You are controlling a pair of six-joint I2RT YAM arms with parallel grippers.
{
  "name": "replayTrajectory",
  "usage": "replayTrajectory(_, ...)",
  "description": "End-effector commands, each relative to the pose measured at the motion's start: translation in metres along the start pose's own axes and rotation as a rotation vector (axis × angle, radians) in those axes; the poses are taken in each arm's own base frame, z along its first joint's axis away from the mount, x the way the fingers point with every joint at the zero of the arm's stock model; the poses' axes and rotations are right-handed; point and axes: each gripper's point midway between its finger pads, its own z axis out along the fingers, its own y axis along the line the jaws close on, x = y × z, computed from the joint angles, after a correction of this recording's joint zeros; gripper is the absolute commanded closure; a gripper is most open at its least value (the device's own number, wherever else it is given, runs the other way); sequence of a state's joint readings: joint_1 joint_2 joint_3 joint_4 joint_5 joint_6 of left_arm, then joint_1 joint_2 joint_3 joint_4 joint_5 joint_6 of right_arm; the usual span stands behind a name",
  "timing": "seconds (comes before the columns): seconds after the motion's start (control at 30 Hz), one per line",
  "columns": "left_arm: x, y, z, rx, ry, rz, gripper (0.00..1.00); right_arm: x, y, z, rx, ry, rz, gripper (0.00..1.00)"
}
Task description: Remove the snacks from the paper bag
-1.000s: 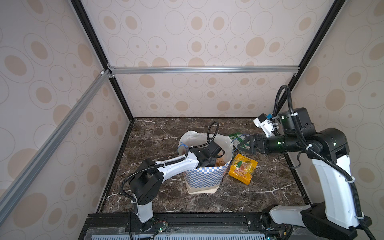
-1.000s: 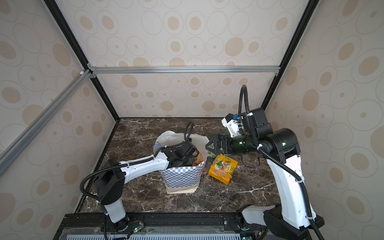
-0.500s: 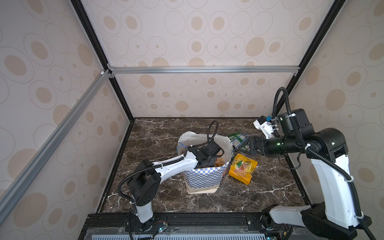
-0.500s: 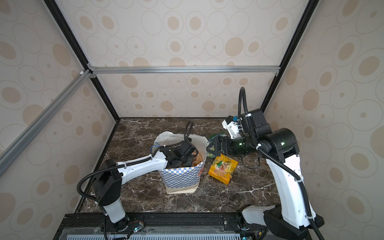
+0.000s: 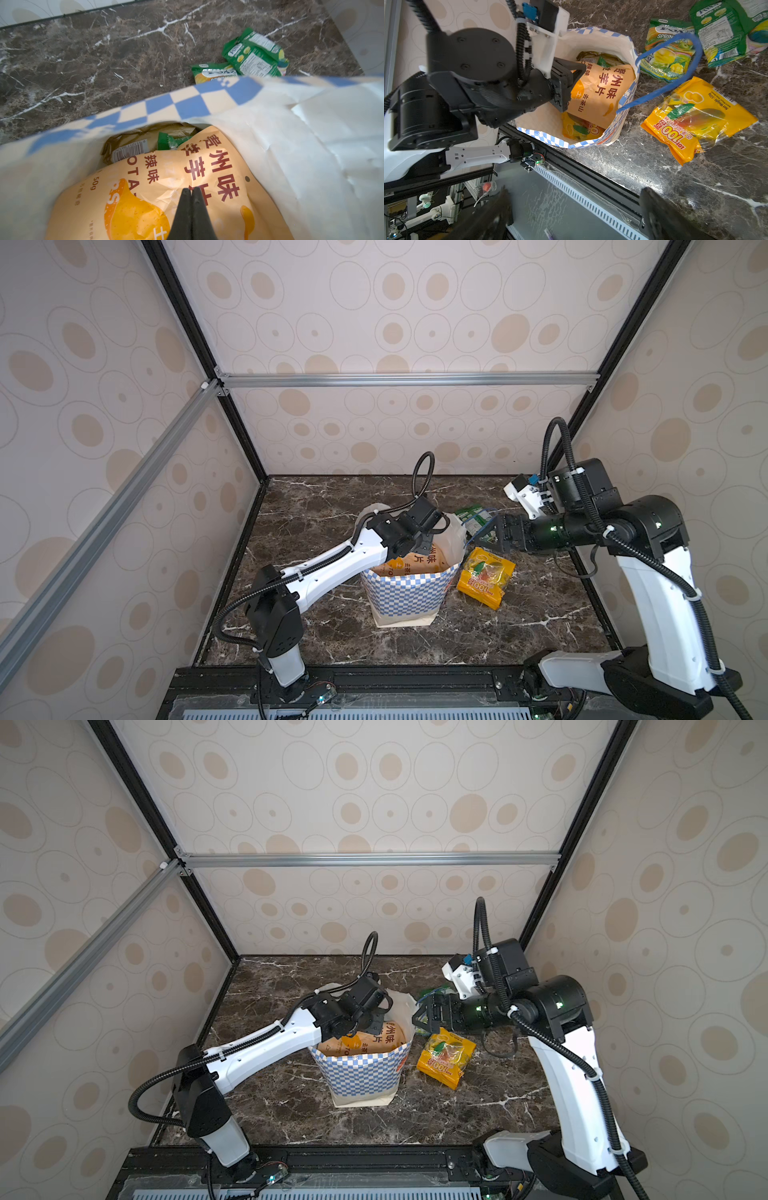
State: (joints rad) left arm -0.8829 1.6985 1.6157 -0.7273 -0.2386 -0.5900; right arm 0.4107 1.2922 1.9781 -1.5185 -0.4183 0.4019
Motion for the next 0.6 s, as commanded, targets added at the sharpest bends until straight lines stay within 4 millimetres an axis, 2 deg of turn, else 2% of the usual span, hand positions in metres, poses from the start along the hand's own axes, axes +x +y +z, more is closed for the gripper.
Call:
replayTrajectory(0.0, -0.018, 0.014, -0.023, -0.023, -0.038, -0.028, 1.00, 0.004, 0.002, -0.001, -0.008, 0.003, -0.012, 0.00)
replayTrajectory(0.17, -0.015, 0.015, -0.030, -0.002, -0.018, -0.052, 0.98, -0.002, 0.001, 0.002, 0.003, -0.008, -0.014, 0.01)
replayTrajectory(0.2, -0.017, 0.014, -0.038, 0.009, -0.016, -0.063, 0.87, -0.006, 0.004, 0.004, -0.002, -0.014, -0.025, 0.05)
replayTrajectory(0.27, -0.034, 0.016, -0.064, 0.024, -0.062, -0.095, 0.67, -0.011, 0.015, 0.011, -0.009, -0.017, -0.058, 0.08)
replayTrajectory(0.3, -0.043, 0.022, -0.078, 0.019, -0.094, -0.108, 0.62, -0.014, 0.021, 0.018, -0.004, -0.015, -0.085, 0.09)
replayTrajectory(0.4, -0.060, 0.054, -0.115, -0.024, -0.154, -0.144, 0.59, -0.021, 0.038, 0.050, -0.002, 0.029, -0.127, 0.10)
replayTrajectory(0.5, -0.058, 0.086, -0.133, -0.078, -0.177, -0.171, 0.59, -0.026, 0.039, 0.089, 0.058, 0.090, -0.178, 0.16)
replayTrajectory(0.57, -0.055, 0.098, -0.144, -0.082, -0.206, -0.210, 0.58, -0.026, 0.033, 0.112, 0.126, 0.138, -0.220, 0.16)
